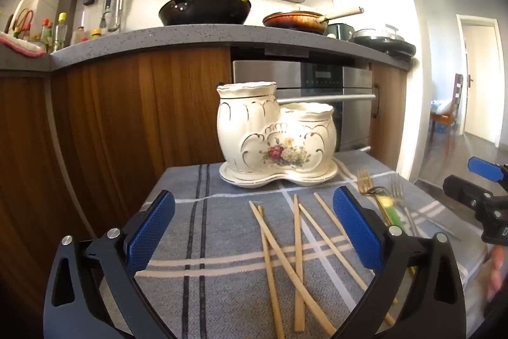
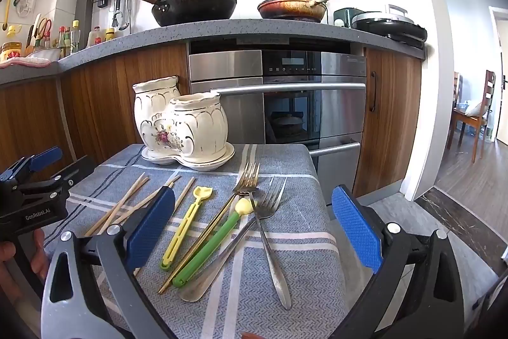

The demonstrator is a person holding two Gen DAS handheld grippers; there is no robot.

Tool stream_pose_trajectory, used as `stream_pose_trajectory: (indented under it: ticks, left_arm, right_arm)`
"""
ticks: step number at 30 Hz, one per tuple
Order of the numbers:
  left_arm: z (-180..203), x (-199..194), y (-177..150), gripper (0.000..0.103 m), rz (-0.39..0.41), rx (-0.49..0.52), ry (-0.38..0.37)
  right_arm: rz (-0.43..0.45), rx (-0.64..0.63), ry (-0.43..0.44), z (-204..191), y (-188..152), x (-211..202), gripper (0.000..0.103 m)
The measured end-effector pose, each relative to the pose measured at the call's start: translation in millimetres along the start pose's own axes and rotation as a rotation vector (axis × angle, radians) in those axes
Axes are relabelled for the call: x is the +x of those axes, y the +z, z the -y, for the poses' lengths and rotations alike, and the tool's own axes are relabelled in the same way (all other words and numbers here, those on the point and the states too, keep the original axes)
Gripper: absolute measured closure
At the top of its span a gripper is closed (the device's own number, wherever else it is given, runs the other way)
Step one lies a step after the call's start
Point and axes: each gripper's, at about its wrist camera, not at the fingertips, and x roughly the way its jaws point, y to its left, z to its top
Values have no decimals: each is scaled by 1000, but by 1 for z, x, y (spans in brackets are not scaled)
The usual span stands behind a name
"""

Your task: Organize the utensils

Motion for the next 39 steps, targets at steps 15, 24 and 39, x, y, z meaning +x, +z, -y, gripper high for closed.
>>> stream_pose_trajectory:
  ticks: [15, 24, 39]
  left_arm:
    - [1, 0, -1, 4, -2, -6, -2]
    - [1, 0, -2, 4, 1, -3, -5]
    - [1, 0, -1, 4, 5, -5, -5]
  right_arm:
    - [0, -2, 0, -1, 0, 1, 5]
    - [0, -3, -1, -1, -1, 1, 5]
    - [-1, -2, -1, -2, -1, 2, 5]
